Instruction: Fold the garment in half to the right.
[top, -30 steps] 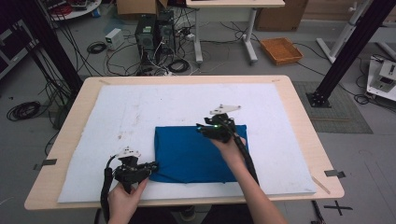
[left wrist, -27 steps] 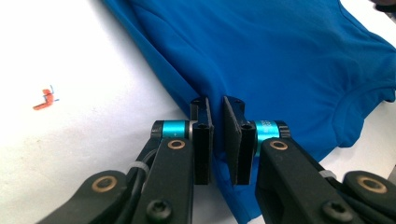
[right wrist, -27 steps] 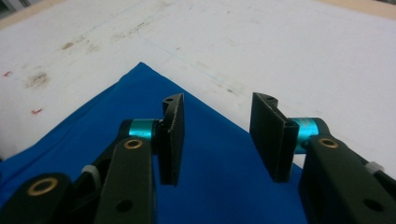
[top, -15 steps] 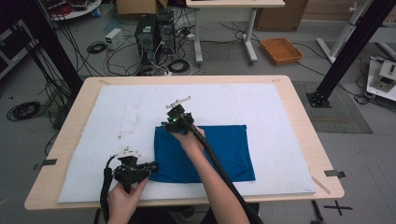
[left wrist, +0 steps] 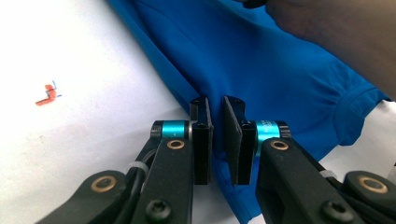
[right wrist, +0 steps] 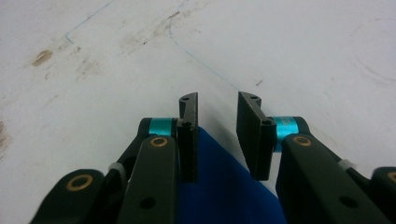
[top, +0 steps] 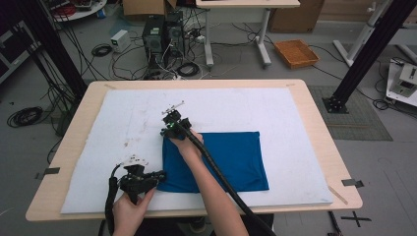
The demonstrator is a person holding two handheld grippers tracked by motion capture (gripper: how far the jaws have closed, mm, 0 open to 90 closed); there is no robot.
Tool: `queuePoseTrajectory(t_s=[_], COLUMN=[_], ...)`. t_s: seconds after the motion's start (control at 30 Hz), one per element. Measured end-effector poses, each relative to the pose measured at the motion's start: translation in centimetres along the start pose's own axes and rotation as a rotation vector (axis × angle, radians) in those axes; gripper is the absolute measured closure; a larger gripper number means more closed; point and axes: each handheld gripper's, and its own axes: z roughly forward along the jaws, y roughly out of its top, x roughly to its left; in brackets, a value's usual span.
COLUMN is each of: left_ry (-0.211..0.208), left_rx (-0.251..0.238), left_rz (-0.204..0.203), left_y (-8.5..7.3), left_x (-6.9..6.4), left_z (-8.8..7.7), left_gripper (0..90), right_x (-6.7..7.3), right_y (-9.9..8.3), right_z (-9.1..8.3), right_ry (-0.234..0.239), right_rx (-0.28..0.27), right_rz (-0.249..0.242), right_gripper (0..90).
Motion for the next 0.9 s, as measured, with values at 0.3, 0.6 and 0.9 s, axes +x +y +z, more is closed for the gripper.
queuePoseTrajectory(t_s=[0.3,0.6,0.9], left_ry=[0.003,-0.006,-0.022], left_rx=[0.002,-0.003,-0.018], left_rz=[0.0,-0.001,0.004], left_y=[0.0,0.0,0.1], left_x=[0.0,0.1,0.0], left_z=[0.0,0.0,-0.3], left_gripper=[81.5,82.8,84.4], right_x=[0.8,1.1,0.7], right_y=[0.3,0.5,0.9], right_z=[0.4,-0.2,-1.7], right_ry=[-0.036,-0.021,-0.005], right_rx=[0.033,-0.003,-0.037], right_rz=[-0.067,-0.088,-0.086], right_gripper=[80.7,89.6,89.7])
